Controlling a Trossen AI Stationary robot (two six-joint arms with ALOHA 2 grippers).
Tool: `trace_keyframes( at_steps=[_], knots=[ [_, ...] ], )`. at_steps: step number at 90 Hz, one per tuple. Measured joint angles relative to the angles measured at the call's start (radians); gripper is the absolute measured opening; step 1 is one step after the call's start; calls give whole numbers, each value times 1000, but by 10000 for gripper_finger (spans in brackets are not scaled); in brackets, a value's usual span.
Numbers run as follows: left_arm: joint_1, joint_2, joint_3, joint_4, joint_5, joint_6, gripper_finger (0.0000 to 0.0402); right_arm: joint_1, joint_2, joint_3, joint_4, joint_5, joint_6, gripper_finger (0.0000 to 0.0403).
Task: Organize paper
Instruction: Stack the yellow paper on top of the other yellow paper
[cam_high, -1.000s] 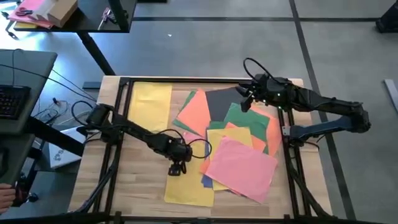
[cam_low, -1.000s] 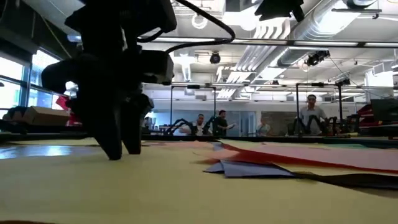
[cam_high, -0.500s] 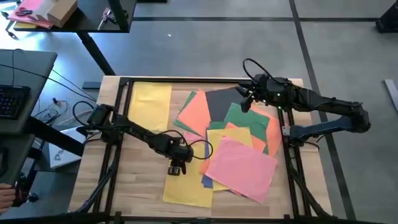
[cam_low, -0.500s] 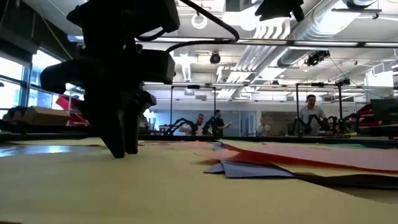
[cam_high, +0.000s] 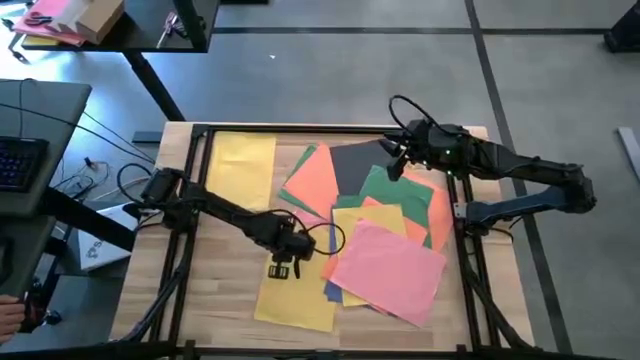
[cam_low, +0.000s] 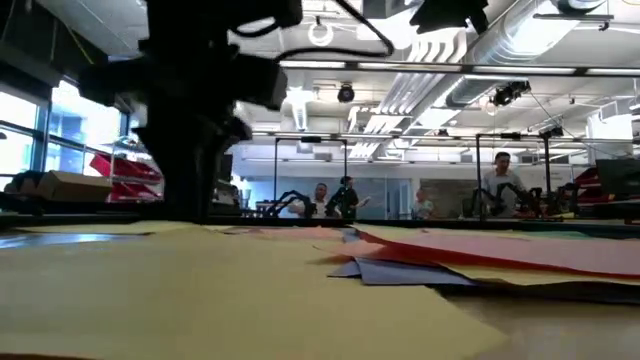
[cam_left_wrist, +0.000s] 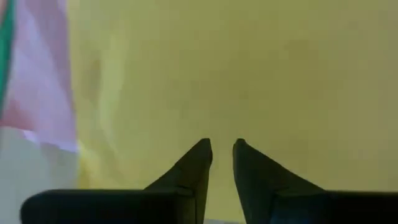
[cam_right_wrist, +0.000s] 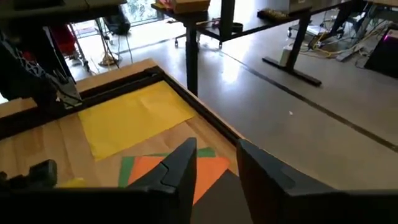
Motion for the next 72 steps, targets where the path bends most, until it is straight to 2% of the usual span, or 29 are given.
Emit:
trace_keyframes(
  at_steps=[21,32,51,61,72],
  knots=[
    [-91,-82,56,-82,4,-75,74,25,-2,0,1,3,-51,99],
    [-167,-131,68,-127,4,-200,82,92,-2,0,15,16,-107,99],
    [-353,-162,68,-123,22,-443,96,240,-2,0,15,134,-50,99],
    [-441,-149,50,-76,-30,-461,117,321,0,0,15,198,5,99],
    [-505,-130,18,0,-86,-465,159,399,7,0,15,267,87,99]
  ],
)
